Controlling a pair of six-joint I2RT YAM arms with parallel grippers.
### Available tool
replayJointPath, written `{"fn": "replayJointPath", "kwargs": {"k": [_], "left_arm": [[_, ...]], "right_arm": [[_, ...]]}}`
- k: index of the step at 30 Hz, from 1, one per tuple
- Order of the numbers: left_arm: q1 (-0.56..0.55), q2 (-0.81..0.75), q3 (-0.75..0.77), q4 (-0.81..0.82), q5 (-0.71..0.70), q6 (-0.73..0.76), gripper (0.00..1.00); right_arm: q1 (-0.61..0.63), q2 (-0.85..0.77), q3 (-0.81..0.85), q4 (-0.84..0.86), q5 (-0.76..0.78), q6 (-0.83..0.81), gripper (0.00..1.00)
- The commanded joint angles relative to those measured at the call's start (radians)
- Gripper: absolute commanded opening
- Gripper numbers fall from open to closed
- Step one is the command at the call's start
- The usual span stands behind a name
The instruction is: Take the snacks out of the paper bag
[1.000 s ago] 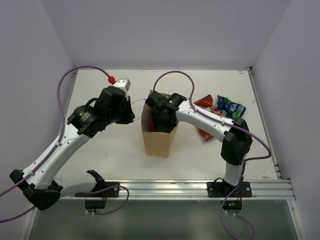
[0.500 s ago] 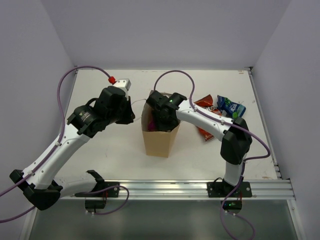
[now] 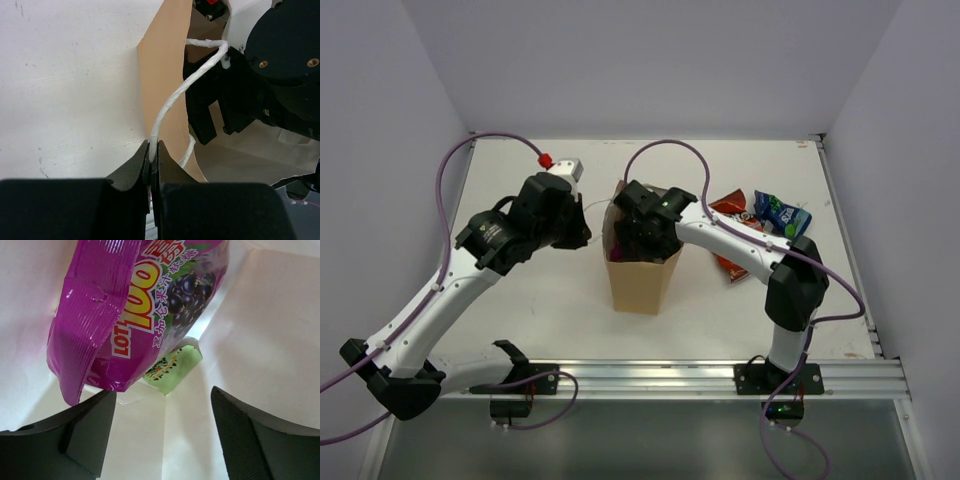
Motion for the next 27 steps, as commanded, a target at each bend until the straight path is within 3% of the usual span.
{"fn": "replayJointPath", "kwargs": {"k": [1,5,16,27], "left_arm": [[-0.001,0.001,-0.009,0.002,0.010,-0.001,0.00],[-0.002,-0.002,-0.017,0.002,0.013,-0.009,0.00],[-0.002,-0.006,-0.030,-0.006,0.011,-0.021,0.00],[-0.002,-0.013,-0.029,-0.012,0.001,-0.044,0.00]], "right_arm": [[-0.002,-0.067,-0.028,0.073,-0.043,-0.040,0.81],[-0.002,-0.063,-0.044,0.081,-0.043,-0.051,0.88],[-0.002,-0.087,-0.100,0.125,-0.071,-0.072,0.88],[0.004,-0.250,-0.162,0.200,-0.114,-0.034,0.89]]}}
